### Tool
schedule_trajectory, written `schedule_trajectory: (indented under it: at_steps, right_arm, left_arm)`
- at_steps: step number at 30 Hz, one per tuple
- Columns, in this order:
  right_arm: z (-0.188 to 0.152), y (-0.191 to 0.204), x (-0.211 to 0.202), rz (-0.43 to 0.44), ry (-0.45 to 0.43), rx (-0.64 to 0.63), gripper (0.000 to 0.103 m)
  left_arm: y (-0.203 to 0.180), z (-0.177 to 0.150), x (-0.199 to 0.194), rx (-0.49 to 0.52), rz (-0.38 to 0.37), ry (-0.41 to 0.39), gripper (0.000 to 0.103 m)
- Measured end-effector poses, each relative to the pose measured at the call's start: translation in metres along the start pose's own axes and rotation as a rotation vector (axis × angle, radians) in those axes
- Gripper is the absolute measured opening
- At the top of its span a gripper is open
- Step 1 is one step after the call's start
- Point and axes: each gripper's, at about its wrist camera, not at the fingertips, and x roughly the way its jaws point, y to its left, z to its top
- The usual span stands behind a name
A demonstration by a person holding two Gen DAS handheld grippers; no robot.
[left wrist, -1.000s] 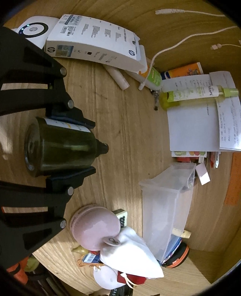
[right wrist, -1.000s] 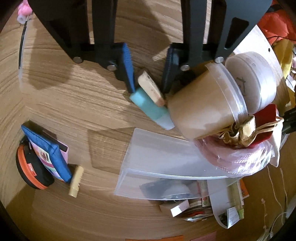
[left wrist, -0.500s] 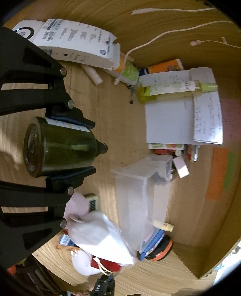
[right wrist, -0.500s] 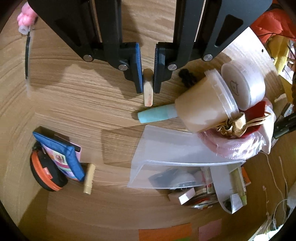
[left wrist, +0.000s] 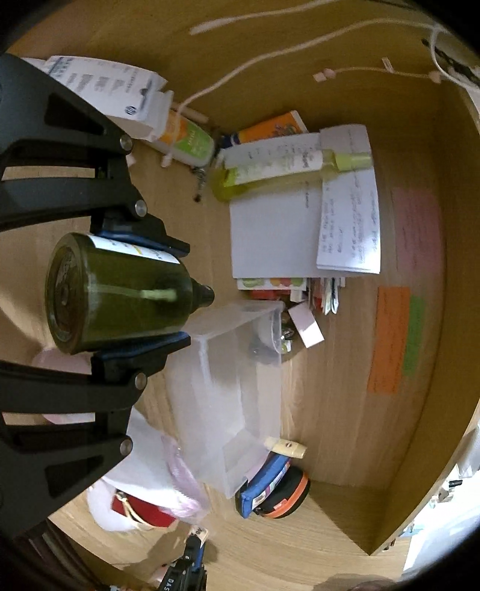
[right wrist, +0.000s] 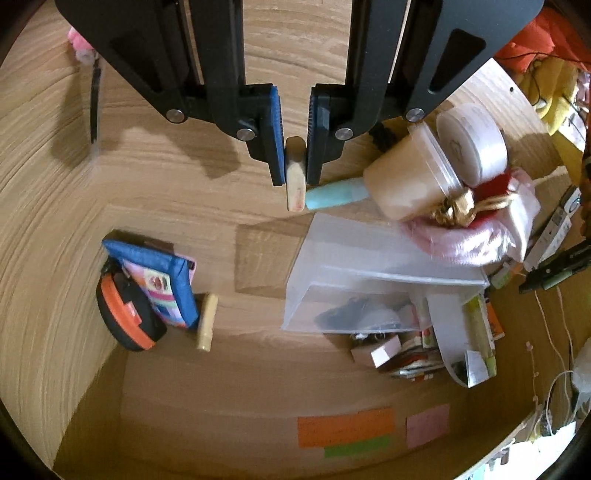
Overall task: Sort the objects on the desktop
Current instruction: 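Carry the spray bottle and eraser into the clear box and release both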
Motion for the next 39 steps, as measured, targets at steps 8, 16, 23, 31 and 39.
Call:
schedule_trajectory:
  at_steps: [8, 16, 23, 31, 39]
  right_arm:
    - [0.027, 0.008, -0.005, 0.010, -0.041, -0.038, 0.010]
    - [0.065, 0.019, -0.001, 0.034, -0.093, -0.075, 0.010]
    - [0.080, 0.027, 0.025, 0.071, -0.069, -0.089, 0.008]
    - [0.071, -0.002, 0.030, 0.003, -0.028, -0.048, 0.012]
    - [0.036, -0.032, 0.074, -0.035, 0.150, 0.004, 0.046]
  left_arm:
    - [-0.009, 0.030, 0.007, 0.015, -0.045, -0.031, 0.041]
    - [-0.017, 0.062, 0.031, 0.021, -0.107, -0.023, 0.041]
    - [-0.025, 0.074, 0.055, 0.024, -0.137, 0.003, 0.041]
    - [-0.039, 0.079, 0.080, 0.056, -0.172, 0.052, 0.041]
    - [-0.053, 0.078, 0.112, 0.063, -0.212, 0.135, 0.041]
